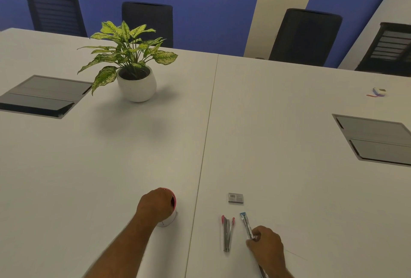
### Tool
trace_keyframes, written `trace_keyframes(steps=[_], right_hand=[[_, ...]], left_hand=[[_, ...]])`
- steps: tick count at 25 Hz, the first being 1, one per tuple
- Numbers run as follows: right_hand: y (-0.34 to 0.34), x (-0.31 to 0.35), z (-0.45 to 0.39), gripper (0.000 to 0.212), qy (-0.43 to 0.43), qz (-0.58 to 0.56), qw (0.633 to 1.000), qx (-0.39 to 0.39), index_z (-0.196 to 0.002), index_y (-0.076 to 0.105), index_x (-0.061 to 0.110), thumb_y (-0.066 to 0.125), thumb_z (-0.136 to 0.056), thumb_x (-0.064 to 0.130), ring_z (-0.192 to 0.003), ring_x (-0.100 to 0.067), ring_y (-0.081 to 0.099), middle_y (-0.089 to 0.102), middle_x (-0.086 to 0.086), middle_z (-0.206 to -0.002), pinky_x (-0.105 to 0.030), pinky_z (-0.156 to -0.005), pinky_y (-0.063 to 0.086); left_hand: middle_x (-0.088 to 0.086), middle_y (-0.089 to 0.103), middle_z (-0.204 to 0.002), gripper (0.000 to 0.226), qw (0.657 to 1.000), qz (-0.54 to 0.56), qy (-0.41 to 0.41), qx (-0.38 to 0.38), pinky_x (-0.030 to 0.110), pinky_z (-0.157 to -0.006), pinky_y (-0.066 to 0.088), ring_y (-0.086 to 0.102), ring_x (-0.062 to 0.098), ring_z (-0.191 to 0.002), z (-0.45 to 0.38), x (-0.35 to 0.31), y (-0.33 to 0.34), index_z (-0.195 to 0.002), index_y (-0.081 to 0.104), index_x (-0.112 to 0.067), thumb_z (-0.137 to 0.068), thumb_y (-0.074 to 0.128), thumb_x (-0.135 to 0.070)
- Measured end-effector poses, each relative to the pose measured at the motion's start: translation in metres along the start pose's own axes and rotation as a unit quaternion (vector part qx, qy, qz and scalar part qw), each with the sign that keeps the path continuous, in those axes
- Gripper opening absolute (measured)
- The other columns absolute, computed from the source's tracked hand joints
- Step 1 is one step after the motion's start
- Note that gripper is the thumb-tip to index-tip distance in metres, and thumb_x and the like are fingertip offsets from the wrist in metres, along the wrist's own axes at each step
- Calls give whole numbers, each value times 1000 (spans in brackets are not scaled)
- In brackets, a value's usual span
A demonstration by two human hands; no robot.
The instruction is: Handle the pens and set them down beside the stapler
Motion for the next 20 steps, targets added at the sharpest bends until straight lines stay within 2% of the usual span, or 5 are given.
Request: trace_keyframes(steps=[3, 10, 13, 17, 20], right_hand=[[0, -1, -1, 19, -6, 5, 1000, 2, -74, 58, 34, 72, -68, 23, -75, -13, 59, 61, 12, -72, -22, -68, 40], [-1, 0, -1, 19, -13, 7, 1000, 10, -71, 56, 34, 71, -67, 24, -77, -14, 62, 64, 10, -74, -24, -69, 44], [-1, -1, -3, 19, -13, 5, 1000, 15, -71, 57, 34, 72, -66, 25, -79, -14, 63, 64, 10, -74, -24, -70, 44], [-1, -2, -6, 20, -11, 12, 999, 30, -72, 55, 36, 73, -66, 28, -81, -12, 63, 61, 12, -72, -24, -75, 48], [-3, -2, -7, 25, -5, 12, 1000, 15, -78, 54, 35, 73, -63, 42, -82, -12, 63, 64, 10, -79, -25, -75, 48]], left_hand=[[1, 67, -118, 29, 1000, -12, 3, -3, 27, -87, 50, 64, 20, -106, 2, -2, -3, -117, 62, -18, -91, 50, -23], [5, 57, -135, 37, 996, -39, 8, 77, 30, -103, 44, 55, 23, -124, -1, -9, -6, -131, 54, -13, -95, 50, -21], [4, 64, -109, 30, 998, -58, 19, -22, 29, -82, 49, 65, 23, -105, 12, -13, -23, -118, 60, -11, -91, 47, -18], [-3, 59, -88, 21, 988, -13, 30, -150, 27, -68, 38, 62, 18, -85, 25, -28, -51, -101, 62, -18, -91, 51, -33], [-6, 65, -92, 25, 970, 68, 93, -214, 28, -69, 43, 60, 16, -87, 30, -52, -53, -99, 63, -23, -92, 48, -41]])
Point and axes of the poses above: each hand's wrist, its own z-axis away from the middle knuckle, its own y-axis out of the palm, x = y × z, the point moved 2 cm from there along -z, towards the middle knuckle
